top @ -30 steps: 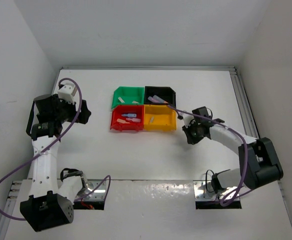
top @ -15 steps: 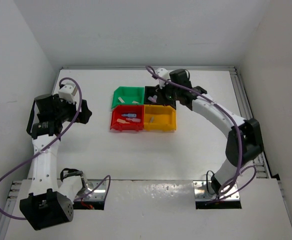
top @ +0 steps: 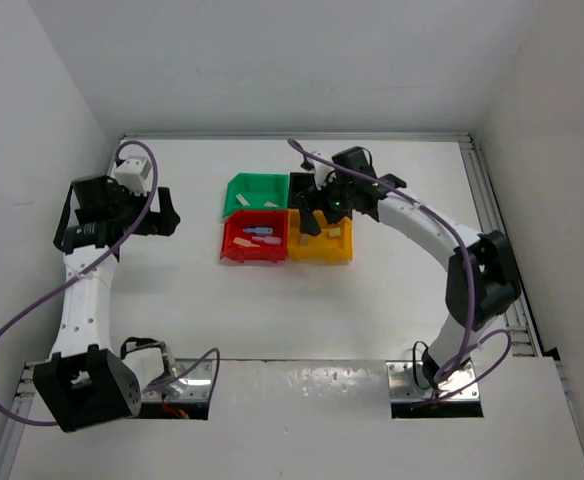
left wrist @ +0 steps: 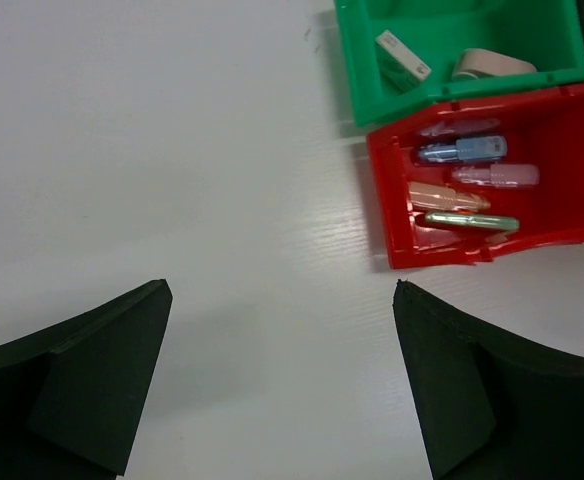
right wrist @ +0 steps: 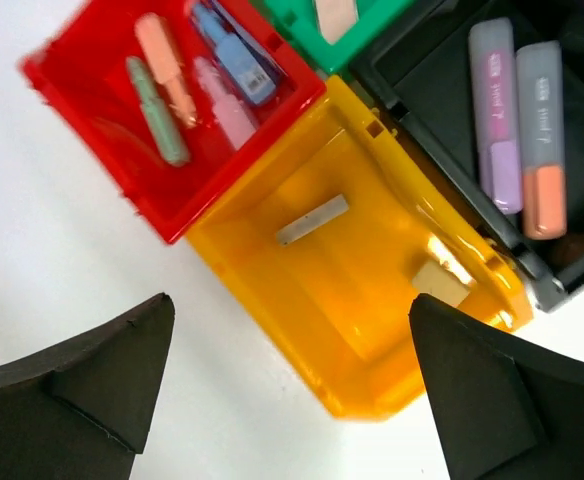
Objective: Sort the stationery into containers
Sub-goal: Reset both arms
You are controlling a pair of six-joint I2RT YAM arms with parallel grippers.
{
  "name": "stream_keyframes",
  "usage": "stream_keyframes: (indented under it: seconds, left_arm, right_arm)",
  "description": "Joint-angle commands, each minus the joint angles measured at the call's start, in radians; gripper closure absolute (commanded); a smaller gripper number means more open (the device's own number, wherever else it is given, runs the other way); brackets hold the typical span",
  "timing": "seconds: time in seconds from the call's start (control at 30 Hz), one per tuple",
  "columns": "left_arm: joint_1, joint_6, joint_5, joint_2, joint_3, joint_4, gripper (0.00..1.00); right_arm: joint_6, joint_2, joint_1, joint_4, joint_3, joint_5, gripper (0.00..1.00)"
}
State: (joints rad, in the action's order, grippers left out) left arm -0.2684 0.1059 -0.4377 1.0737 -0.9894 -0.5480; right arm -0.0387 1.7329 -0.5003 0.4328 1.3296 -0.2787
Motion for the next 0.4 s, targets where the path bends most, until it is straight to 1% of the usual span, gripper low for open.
stream_keyframes:
  seconds: [0.0,0.03,0.07,0.13,0.17,0.3,0.37]
  left_arm:
    - [-0.003,-0.041,0.085,0.054,-0.097,-0.045,0.0]
    - [-0.005,-0.038,0.099,0.064,-0.106,-0.055,0.0]
    - [-0.005,-0.026,0.12,0.071,-0.115,-0.062,0.0]
    - [-0.006,-0.015,0.129,0.065,-0.101,-0.05,0.0]
    - [-0.002,-0.012,0.132,0.052,-0.077,-0.026,0.0]
    - [0.004,-0.046,0.113,0.054,-0.041,0.016,0.0]
    - [0.009,-0.049,0.117,0.068,-0.043,0.028,0.0]
  right_arm:
    - [-0.027,-0.165,0.092,-0.011,0.0,-0.05,0.01]
    - [-0.049,-0.186,0.123,-0.015,-0.03,-0.051,0.01]
    - [-0.064,-0.231,0.193,-0.019,-0.049,-0.056,0.01]
    - [-0.069,-0.271,0.264,-0.023,-0.113,-0.059,0.01]
    - [-0.063,-0.289,0.319,-0.022,-0.134,-0.054,0.01]
    - [-0.01,-0.392,0.423,-0.025,-0.259,-0.048,0.01]
    - [-0.007,-0.418,0.454,-0.032,-0.326,-0.051,0.01]
